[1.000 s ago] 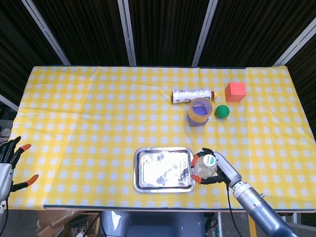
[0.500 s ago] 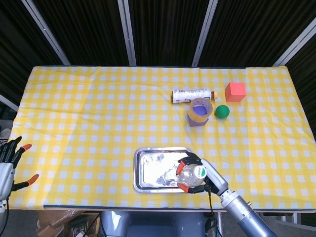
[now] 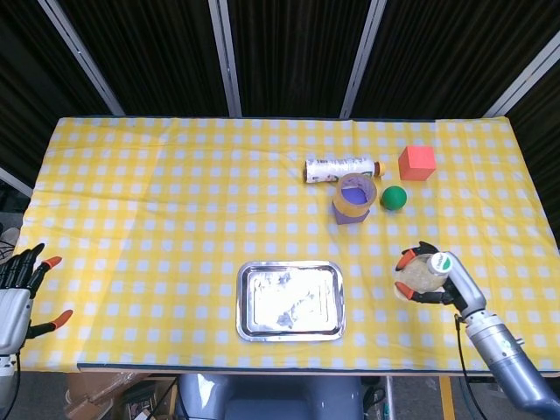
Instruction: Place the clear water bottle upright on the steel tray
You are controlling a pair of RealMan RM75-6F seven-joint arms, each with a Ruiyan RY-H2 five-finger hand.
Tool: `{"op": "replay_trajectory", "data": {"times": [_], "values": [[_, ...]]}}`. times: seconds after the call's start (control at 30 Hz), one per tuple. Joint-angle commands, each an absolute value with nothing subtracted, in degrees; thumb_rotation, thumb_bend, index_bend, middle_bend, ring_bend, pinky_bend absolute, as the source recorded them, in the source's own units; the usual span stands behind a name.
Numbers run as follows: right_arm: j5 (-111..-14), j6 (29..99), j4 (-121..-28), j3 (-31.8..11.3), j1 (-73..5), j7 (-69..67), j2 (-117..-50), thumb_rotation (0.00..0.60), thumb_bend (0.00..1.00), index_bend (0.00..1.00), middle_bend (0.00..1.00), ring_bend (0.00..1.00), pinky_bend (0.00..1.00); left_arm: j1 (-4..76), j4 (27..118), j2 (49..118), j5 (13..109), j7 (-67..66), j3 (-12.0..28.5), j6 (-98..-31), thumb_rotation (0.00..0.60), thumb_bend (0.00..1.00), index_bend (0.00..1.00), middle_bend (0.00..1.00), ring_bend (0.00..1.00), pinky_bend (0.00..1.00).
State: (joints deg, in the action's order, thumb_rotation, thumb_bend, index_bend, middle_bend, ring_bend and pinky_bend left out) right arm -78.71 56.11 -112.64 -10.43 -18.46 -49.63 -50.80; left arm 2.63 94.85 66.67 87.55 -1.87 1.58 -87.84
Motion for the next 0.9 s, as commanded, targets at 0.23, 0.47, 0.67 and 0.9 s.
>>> {"op": "replay_trajectory", "data": {"times": [0.23,0.47,0.67,0.9], "values": [[-85.35,53.72,-110.03,-8.15,-20.03,-53.98,-52.45,0.6,0.59,0.74,0.65,0.25,0.0,2.69,95.39,66.56,87.89,-1.36,1.62,-88.07,0.6,0.18,0.18,0.0,0.0,0.0],[-82.85,51.79,-120.66,-8.69,-24.38,-40.39,-60.34,0.6,0.59,0.74,0.65,0.25,0.0,2.5,95.28,65.25,87.98,1.9,1.73,-88.45,0.6,0.18,0.18,0.01,0.0,0.0],[-76.58,51.96,-127.72,-9.14,-28.06,-26.2,-70.36,0.6,0.59,0.74,0.65,0.26,0.0,2.47,94.99,64.42,87.83,3.96,1.79,-88.37,0.6,0.18,0.18,0.01,0.0,0.0],[-69.41,54.2,-128.27,-8.78,-29.73,-17.67,-77.11,0.6,0.59,0.75,0.65,0.26,0.0,2.44,94.97,64.29,88.01,4.18,1.69,-88.4,0.6,0.18,0.18,0.0,0.0,0.0]]}}
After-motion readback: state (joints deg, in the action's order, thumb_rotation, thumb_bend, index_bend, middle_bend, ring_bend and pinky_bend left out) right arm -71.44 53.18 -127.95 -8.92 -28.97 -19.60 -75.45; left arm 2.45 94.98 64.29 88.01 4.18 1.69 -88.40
